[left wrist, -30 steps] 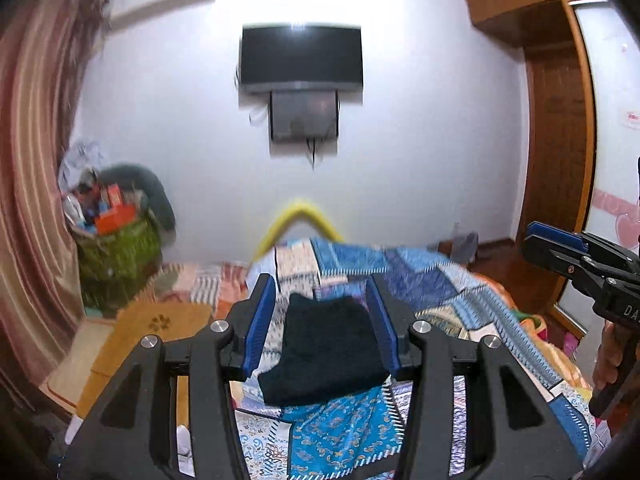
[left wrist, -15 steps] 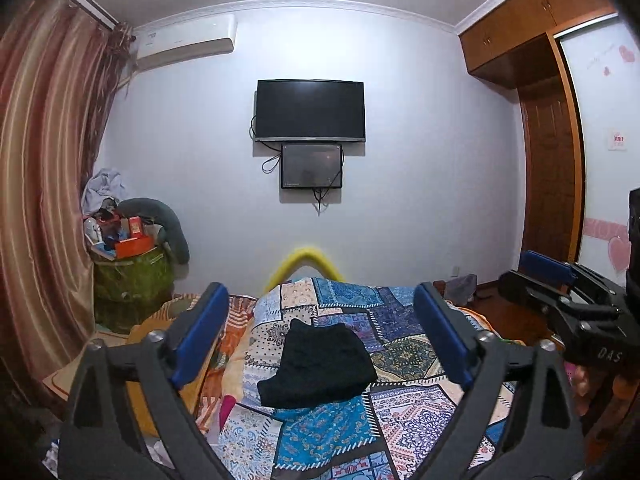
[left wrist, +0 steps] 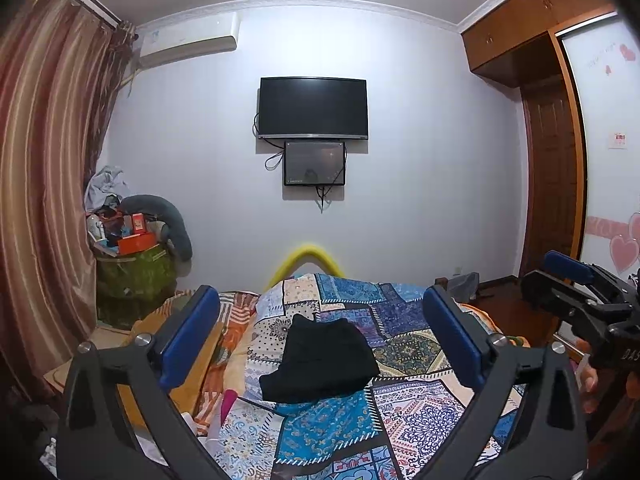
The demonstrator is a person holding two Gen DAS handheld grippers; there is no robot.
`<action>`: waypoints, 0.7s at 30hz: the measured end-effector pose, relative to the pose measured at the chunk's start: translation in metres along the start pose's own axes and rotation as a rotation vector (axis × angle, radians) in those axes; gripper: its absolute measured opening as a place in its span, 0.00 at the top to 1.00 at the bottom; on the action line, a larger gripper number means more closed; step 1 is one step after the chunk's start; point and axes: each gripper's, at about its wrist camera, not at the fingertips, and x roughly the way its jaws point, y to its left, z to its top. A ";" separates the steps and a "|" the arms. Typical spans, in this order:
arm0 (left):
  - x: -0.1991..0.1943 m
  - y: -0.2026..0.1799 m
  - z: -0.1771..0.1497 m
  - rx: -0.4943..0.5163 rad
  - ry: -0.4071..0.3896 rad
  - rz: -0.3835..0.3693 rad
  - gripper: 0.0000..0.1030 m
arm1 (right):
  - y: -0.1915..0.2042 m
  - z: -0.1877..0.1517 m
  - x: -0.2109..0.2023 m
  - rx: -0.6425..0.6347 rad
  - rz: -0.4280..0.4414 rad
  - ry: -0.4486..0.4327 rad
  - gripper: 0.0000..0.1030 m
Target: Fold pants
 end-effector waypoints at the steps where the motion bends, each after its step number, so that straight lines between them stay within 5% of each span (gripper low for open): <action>1: 0.001 0.000 -0.001 -0.001 0.001 0.001 0.00 | 0.000 -0.001 -0.001 0.000 0.000 0.001 0.01; 21: 0.014 -0.001 -0.013 -0.005 0.041 -0.013 0.00 | -0.003 -0.007 0.001 -0.006 -0.025 0.038 0.01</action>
